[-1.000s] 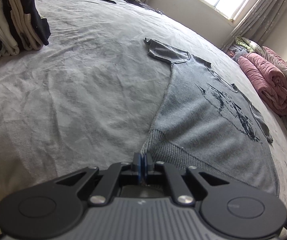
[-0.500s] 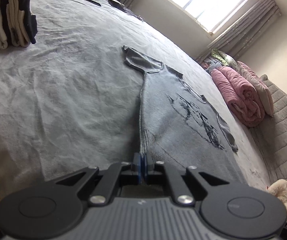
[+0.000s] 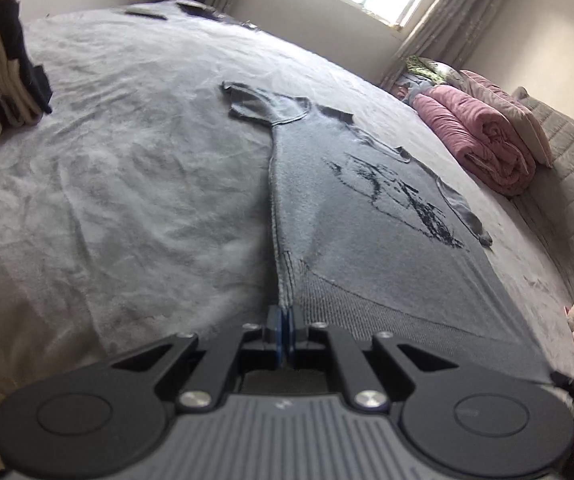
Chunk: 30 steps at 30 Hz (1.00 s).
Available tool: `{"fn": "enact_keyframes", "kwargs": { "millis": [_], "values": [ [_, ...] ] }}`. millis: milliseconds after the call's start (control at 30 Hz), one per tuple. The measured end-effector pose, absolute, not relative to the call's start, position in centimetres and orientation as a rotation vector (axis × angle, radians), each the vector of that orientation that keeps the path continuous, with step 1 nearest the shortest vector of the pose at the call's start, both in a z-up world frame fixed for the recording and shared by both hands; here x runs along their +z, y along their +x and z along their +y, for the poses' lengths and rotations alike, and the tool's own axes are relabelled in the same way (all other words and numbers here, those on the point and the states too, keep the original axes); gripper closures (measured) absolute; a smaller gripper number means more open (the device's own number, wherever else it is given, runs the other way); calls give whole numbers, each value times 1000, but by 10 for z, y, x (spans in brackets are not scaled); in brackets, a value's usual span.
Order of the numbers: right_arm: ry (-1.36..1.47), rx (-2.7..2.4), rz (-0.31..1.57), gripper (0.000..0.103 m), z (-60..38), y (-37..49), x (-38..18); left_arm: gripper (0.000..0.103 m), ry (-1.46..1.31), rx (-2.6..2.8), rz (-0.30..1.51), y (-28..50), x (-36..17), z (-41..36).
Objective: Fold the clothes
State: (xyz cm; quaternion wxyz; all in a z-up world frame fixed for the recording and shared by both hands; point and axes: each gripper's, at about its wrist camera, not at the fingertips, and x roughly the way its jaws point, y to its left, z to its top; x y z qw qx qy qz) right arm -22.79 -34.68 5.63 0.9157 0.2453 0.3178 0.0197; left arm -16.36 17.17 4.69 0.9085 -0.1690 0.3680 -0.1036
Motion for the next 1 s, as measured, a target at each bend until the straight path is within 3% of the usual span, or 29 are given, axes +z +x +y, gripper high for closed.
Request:
{"fn": "enact_keyframes", "kwargs": {
  "millis": [67, 167, 600, 767, 867, 933, 1000],
  "values": [
    [479, 23, 675, 99, -349, -221, 61, 100, -317, -208, 775, -160, 43, 168],
    [451, -104, 844, 100, -362, -196, 25, 100, -263, -175, 871, -147, 24, 160],
    [404, -59, 838, 97, -347, -197, 29, 99, -53, -160, 839, -152, 25, 136],
    [422, -39, 855, 89, -347, -193, 28, 96, -18, -158, 843, -149, 27, 132],
    [465, -30, 859, 89, -355, -192, 30, 92, -102, -163, 867, -144, 30, 144],
    [492, -28, 850, 89, -361, -193, 34, 77, -159, -157, 867, -144, 34, 152],
    [502, -18, 834, 88, -368, -191, 40, 74, -190, -136, 855, -144, 40, 161]
  ]
}}
